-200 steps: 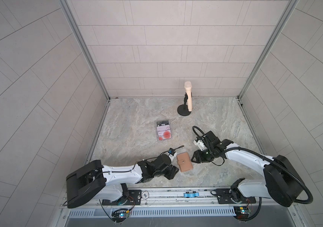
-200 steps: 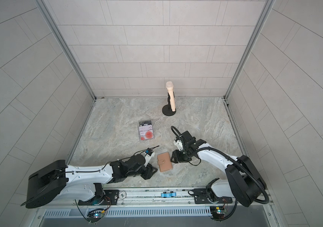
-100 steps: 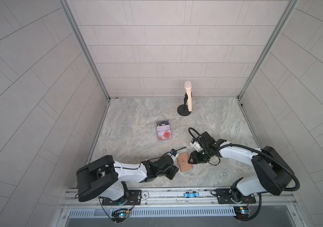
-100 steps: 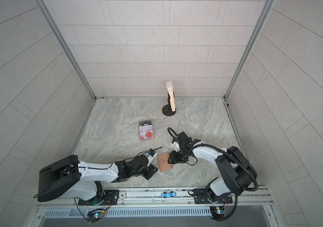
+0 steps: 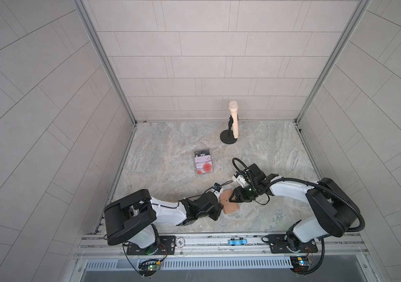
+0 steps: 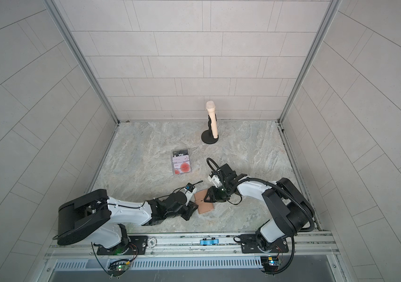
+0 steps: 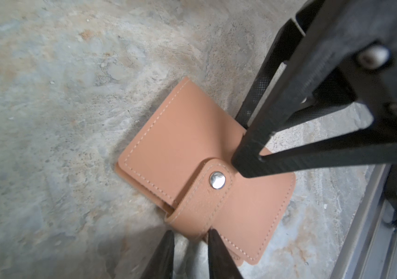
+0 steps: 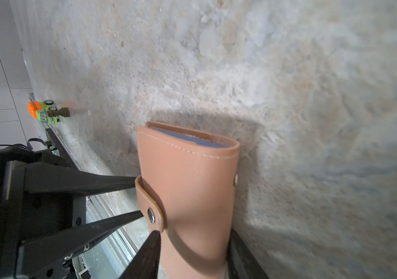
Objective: Take the credit cards out of the card holder
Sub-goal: Pick up the card holder from the center of the table.
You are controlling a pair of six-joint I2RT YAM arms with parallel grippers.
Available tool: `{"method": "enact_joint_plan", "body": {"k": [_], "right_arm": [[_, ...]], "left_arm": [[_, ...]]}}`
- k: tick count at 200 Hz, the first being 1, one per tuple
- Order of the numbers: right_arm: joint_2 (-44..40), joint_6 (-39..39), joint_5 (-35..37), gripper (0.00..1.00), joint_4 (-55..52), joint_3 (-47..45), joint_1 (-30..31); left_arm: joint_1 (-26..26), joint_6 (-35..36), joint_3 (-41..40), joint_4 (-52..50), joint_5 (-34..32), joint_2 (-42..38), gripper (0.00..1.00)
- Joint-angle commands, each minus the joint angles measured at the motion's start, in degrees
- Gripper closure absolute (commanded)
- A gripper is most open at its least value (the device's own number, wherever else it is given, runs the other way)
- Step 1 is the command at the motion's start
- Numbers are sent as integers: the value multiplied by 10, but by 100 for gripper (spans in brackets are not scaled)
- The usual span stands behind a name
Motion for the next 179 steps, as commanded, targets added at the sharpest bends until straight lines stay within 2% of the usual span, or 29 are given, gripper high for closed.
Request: {"method": "enact_joint_plan", "body": {"k": [1, 76, 179], "right_arm": [[7, 24, -39, 53, 49, -25, 0], [-19, 44, -114, 58, 101, -43, -17], [-48, 50, -109, 67, 104, -48, -28]], "left_arm": [[-3, -1, 11, 0, -2, 6, 71], [-3, -3, 12, 4, -1, 19, 74], [-3, -12, 13, 11, -22, 22, 74]]}}
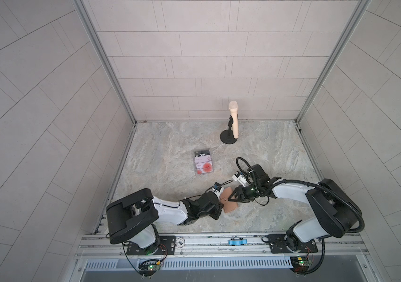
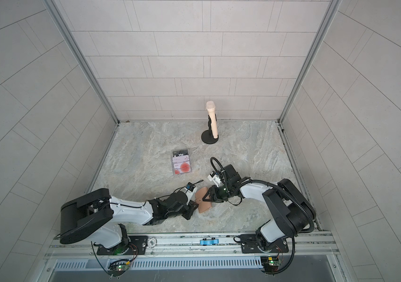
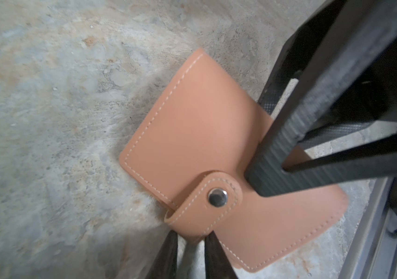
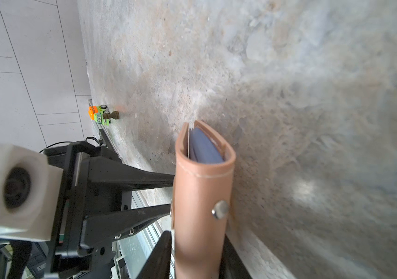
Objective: Take the credit cards out of the card holder
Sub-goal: Pick up the card holder from the center of the table.
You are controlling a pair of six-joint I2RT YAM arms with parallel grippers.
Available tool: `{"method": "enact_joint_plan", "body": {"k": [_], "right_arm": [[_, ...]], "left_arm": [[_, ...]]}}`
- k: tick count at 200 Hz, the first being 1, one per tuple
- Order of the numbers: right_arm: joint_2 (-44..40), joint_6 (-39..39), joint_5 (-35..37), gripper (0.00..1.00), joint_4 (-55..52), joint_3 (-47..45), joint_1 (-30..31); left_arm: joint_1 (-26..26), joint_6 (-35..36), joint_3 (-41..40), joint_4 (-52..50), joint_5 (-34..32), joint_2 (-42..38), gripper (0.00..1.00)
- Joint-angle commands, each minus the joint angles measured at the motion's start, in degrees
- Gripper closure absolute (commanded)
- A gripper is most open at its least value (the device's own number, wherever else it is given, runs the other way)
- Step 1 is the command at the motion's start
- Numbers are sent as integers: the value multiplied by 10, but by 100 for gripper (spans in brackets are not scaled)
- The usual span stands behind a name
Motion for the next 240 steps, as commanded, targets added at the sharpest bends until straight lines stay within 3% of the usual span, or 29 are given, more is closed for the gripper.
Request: {"method": "enact_joint_plan", "body": {"k": [1, 70, 187, 219, 240], "right_arm": [[-33, 3, -9, 67, 9, -7, -3], [-64, -18, 17, 72, -33, -4, -5], [-28, -26, 16, 68, -39, 1, -2], [-27, -25, 25, 71, -39, -1, -2], [-33, -26, 33, 79, -40, -1, -2]], "left_arm": [[-3, -6, 7, 2, -12, 9, 74], [-3, -11, 8, 10, -20, 6, 73], [-3, -7, 12, 5, -26, 7, 73], [-3, -9, 12, 3, -28, 4, 72], [-3, -8, 12, -4, -33, -5, 71]]}}
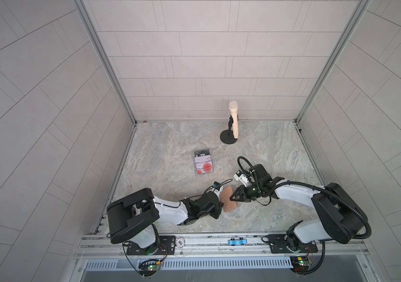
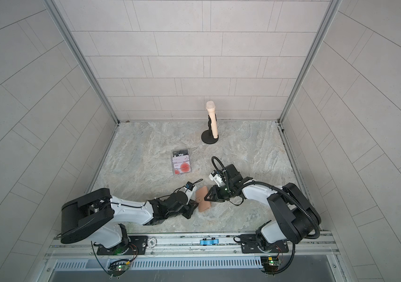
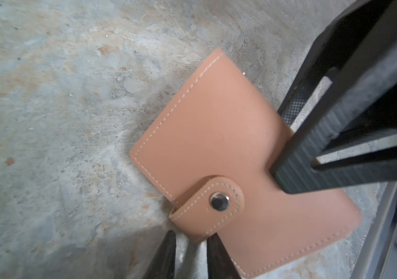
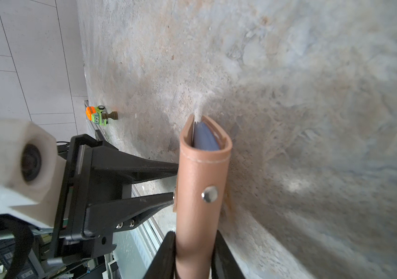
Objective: Take the credit cards out of the card holder
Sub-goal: Pick up the card holder from the center of the table.
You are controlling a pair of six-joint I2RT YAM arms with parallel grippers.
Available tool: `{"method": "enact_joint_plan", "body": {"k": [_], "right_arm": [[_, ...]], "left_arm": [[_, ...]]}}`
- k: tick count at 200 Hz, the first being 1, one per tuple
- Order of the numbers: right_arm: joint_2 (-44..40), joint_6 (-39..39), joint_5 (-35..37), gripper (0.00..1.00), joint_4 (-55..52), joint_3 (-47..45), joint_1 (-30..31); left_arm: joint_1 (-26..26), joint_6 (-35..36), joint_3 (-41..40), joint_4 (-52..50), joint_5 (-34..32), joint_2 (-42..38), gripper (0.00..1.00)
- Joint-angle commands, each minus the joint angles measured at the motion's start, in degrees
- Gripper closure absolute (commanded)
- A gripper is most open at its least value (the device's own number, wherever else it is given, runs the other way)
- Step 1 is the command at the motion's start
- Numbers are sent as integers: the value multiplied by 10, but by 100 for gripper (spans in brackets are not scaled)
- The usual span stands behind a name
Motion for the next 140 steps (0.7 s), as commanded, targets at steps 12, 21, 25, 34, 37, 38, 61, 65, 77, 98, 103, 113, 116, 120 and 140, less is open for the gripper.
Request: {"method": "enact_joint_plan", "body": {"k": [12, 21, 25, 34, 37, 38, 61, 65, 77, 98, 103, 113, 116, 120, 140], "right_arm": [[-15, -12, 18, 86, -10, -2, 1], [-34, -16, 44, 92, -12, -6, 1], [-44, -18, 57, 95, -14, -8, 1], [-69, -28, 80, 99, -22, -10, 1], [-81, -31, 88, 100, -25, -11, 1], [-83, -32, 90, 100, -26, -12, 1], [-142, -44, 123, 100, -41, -17, 1], [-154, -46, 128, 100, -43, -18, 1], [-180, -48, 139, 100, -47, -21, 1], [-224, -53, 156, 100, -46, -27, 2], [-232, -56, 160, 100, -46, -29, 2], [-255, -61, 177, 100, -48, -32, 3], [-262, -62, 181, 100, -48, -34, 4], [-270, -63, 186, 100, -48, -35, 4], [-310, -66, 202, 100, -45, -43, 5]], "left_arm": [[-3, -1, 14, -24, -17, -20, 70], [-3, 0, 17, -40, -21, -32, 69], [-3, 0, 18, -49, -25, -39, 68], [-3, 2, 24, -70, -30, -55, 67], [-3, 3, 27, -80, -31, -61, 67], [-3, 3, 27, -82, -32, -62, 67], [-3, 12, 49, -133, -35, -102, 60], [-3, 13, 54, -139, -33, -107, 59], [-3, 17, 71, -159, -27, -118, 57], [-3, 13, 104, -189, -24, -126, 57], [-3, 7, 113, -198, -28, -128, 58], [-3, -5, 128, -214, -39, -131, 58], [-3, -7, 132, -217, -42, -132, 58], [-3, -10, 137, -221, -44, -134, 57], [-1, -30, 159, -232, -48, -137, 51]]}}
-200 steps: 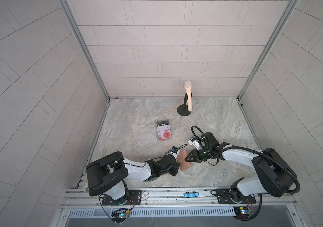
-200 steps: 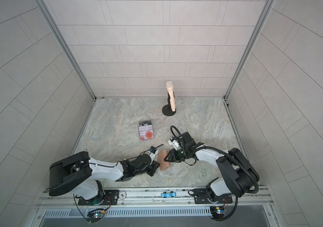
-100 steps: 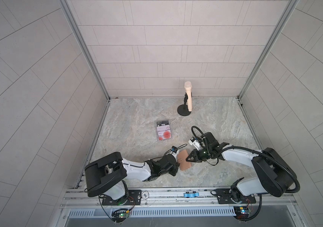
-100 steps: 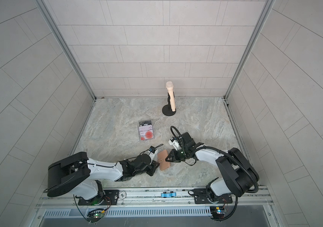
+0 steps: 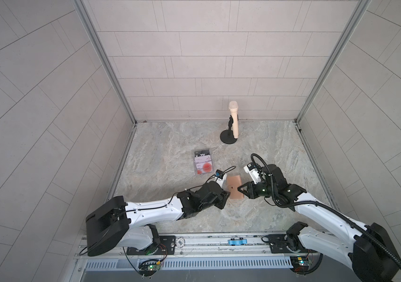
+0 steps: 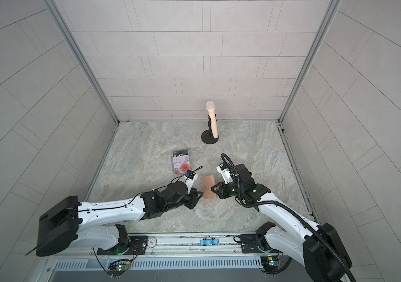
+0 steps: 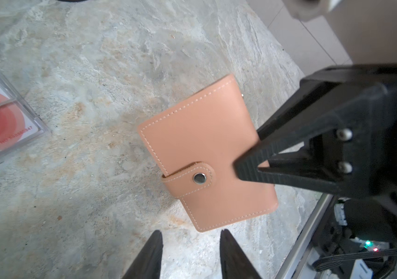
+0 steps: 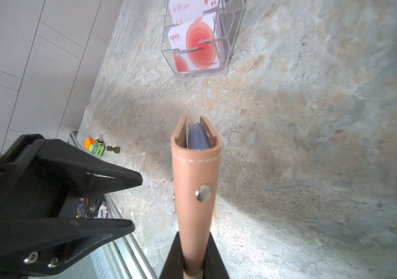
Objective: Take the credit cards out of the card holder
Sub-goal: Pick up the card holder from the center of the table, then open the button on the card holder.
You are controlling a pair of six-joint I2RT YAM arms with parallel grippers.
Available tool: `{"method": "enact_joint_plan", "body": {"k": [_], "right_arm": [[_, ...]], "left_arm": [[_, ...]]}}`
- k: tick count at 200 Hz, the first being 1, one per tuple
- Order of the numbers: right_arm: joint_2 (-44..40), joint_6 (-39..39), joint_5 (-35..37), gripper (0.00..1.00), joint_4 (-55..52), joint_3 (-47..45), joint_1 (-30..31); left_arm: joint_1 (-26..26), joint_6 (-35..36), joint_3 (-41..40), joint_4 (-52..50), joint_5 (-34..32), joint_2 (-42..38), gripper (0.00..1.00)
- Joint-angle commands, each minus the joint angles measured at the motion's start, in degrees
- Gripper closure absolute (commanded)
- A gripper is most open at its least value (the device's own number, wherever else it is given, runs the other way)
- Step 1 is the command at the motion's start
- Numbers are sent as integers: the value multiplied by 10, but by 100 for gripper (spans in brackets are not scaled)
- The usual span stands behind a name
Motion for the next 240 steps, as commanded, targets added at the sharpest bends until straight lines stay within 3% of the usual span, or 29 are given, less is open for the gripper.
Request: {"method": "enact_joint_plan", "body": {"k": [1, 43, 240], "right_arm": [[-43, -16, 38, 100, 0, -7, 4], [-86, -25, 55, 100, 3, -14, 5], [-90, -26, 17, 100, 8, -2, 8]], "left_arm": [[-1, -25, 32, -46, -17, -12, 51], [1, -53, 62, -40, -2, 12, 49], [2, -75, 143, -40, -8, 104, 54]]}}
